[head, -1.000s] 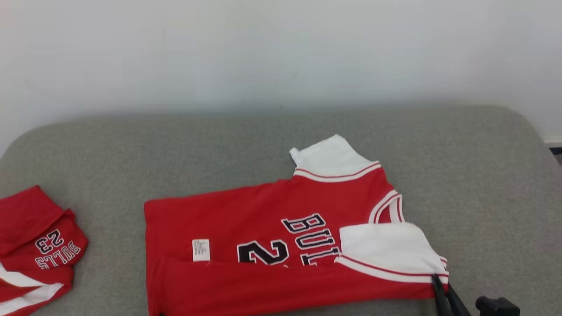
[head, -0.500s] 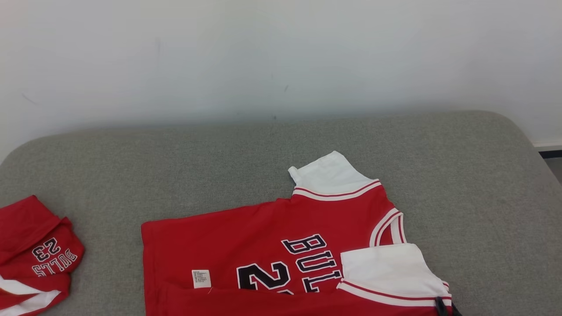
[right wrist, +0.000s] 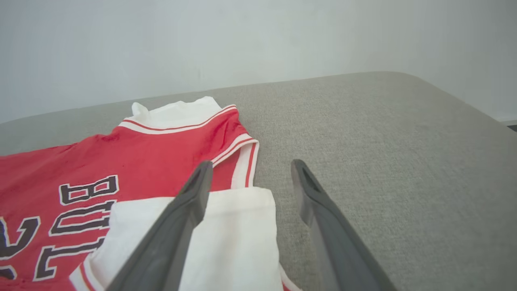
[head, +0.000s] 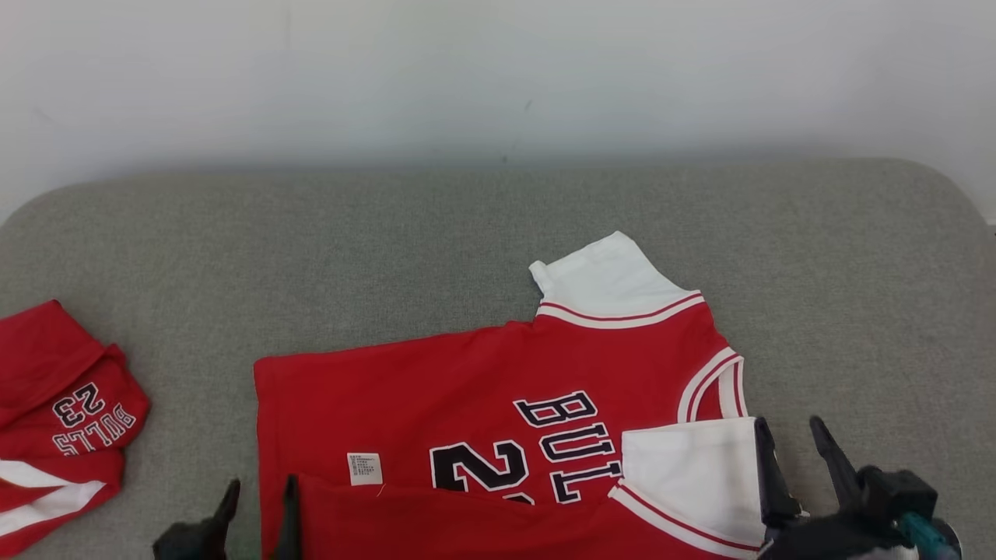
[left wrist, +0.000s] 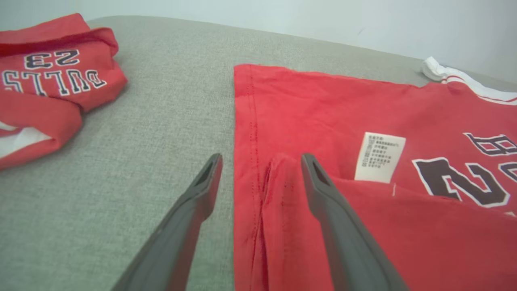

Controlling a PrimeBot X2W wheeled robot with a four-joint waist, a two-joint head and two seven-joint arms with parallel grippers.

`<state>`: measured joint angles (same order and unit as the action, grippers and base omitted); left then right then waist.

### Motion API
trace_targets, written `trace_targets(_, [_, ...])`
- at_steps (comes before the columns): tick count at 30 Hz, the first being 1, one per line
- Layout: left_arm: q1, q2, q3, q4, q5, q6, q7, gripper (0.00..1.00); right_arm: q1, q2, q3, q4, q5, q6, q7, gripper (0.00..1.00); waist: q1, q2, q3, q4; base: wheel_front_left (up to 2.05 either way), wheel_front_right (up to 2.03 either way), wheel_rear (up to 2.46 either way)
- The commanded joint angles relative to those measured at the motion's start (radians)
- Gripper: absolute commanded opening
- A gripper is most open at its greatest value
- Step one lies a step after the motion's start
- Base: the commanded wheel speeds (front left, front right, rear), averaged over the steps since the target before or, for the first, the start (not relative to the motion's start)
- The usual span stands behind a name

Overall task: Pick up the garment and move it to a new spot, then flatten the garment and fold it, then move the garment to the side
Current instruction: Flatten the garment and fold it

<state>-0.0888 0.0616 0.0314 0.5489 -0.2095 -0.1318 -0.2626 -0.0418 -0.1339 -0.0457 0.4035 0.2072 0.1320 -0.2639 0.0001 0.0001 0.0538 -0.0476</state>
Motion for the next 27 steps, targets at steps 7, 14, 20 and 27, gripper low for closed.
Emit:
trace_targets(7, [-0.213, 0.051, -0.043, 0.088, 0.004, 0.002, -0.003, 1.00, -0.140, -0.001, 0.046, 0.003, -0.021, -0.003, 0.000, 1.00, -0.0001, -0.0001, 0.108, 0.035, 0.00, 0.00, 0.00])
trace_targets(14, [-0.376, 0.083, -0.079, 0.212, -0.026, 0.002, -0.003, 1.00, -0.221, -0.015, 0.080, 0.015, -0.023, -0.003, 0.000, 1.00, -0.0001, -0.0001, 0.152, 0.039, 0.00, 0.00, 0.00])
trace_targets(20, [-0.485, 0.102, -0.136, 0.309, -0.063, 0.002, -0.003, 1.00, -0.275, -0.024, 0.104, 0.025, -0.020, -0.003, 0.000, 1.00, -0.0001, -0.0001, 0.187, 0.041, 0.00, 0.00, 0.00])
trace_targets(27, [-0.596, 0.118, -0.206, 0.425, -0.125, 0.002, 0.021, 1.00, -0.385, -0.065, 0.151, 0.057, -0.010, -0.003, 0.000, 1.00, -0.0001, -0.0001, 0.228, 0.042, 0.00, 0.00, 0.00])
